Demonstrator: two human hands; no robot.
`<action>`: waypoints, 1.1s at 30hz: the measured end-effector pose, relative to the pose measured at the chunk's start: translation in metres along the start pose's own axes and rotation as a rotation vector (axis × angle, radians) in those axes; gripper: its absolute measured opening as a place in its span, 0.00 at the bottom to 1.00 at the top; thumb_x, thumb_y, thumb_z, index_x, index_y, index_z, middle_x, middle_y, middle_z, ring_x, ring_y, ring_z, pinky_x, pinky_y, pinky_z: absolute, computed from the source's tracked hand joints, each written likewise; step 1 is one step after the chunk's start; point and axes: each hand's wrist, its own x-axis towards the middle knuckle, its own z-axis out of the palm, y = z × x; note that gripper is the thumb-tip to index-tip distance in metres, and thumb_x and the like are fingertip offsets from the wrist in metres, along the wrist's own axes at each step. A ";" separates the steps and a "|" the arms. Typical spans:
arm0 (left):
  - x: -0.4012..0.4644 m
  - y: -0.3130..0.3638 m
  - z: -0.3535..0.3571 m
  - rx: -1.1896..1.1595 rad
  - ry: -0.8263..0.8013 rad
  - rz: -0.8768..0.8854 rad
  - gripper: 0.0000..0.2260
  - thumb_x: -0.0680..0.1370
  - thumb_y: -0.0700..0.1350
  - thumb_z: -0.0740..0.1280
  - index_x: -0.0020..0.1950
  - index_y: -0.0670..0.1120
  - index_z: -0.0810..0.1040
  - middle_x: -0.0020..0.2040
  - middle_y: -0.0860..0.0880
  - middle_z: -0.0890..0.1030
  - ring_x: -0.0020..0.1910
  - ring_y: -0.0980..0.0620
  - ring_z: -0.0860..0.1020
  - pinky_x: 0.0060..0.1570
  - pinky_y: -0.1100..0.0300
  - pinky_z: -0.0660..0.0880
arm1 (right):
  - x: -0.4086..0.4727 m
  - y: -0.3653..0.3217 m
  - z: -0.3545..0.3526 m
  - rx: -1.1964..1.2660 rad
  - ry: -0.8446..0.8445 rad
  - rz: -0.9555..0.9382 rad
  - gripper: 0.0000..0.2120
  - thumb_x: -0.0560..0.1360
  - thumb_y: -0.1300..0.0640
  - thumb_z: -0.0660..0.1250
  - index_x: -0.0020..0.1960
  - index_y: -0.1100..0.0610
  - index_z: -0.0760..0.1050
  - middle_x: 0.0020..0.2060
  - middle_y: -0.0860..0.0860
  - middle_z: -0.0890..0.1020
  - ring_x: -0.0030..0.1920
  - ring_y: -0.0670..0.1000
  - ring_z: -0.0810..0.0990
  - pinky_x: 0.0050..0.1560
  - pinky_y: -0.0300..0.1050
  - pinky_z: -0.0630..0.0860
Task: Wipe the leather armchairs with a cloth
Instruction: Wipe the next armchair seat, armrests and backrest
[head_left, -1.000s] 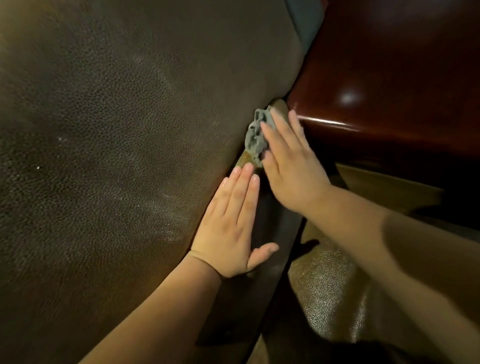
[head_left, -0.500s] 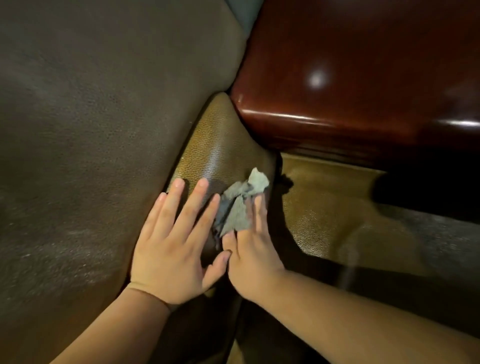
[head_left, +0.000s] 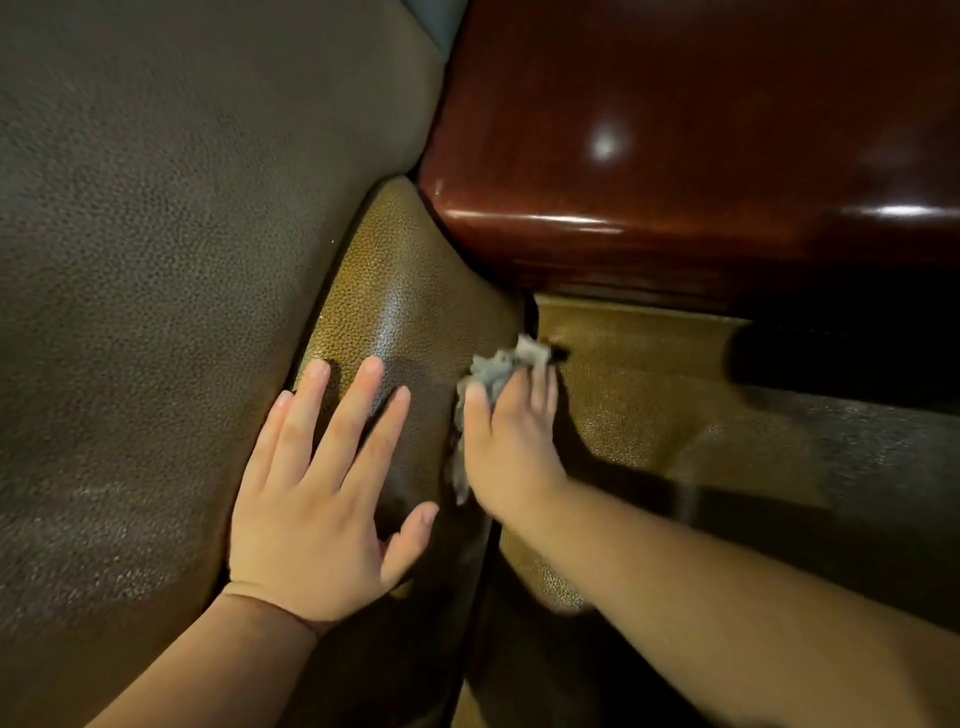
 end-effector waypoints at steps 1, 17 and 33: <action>-0.001 -0.001 0.001 0.001 0.005 0.004 0.38 0.78 0.66 0.61 0.83 0.45 0.67 0.85 0.43 0.60 0.84 0.34 0.55 0.81 0.39 0.53 | 0.023 -0.005 -0.001 0.008 0.066 0.029 0.34 0.86 0.43 0.47 0.83 0.65 0.50 0.83 0.62 0.50 0.83 0.54 0.42 0.82 0.49 0.37; 0.002 -0.001 -0.006 0.025 -0.040 0.010 0.35 0.81 0.65 0.55 0.84 0.46 0.65 0.86 0.43 0.58 0.84 0.36 0.53 0.82 0.41 0.48 | -0.007 -0.038 -0.005 0.328 0.029 0.197 0.29 0.88 0.47 0.46 0.85 0.55 0.43 0.85 0.53 0.47 0.84 0.52 0.48 0.82 0.49 0.47; -0.240 0.013 -0.075 0.108 -0.249 -0.053 0.34 0.84 0.54 0.58 0.83 0.34 0.58 0.84 0.34 0.57 0.85 0.36 0.54 0.83 0.41 0.50 | -0.128 -0.096 0.029 0.081 -0.059 -0.116 0.30 0.86 0.43 0.41 0.84 0.48 0.36 0.84 0.54 0.38 0.83 0.56 0.38 0.82 0.60 0.41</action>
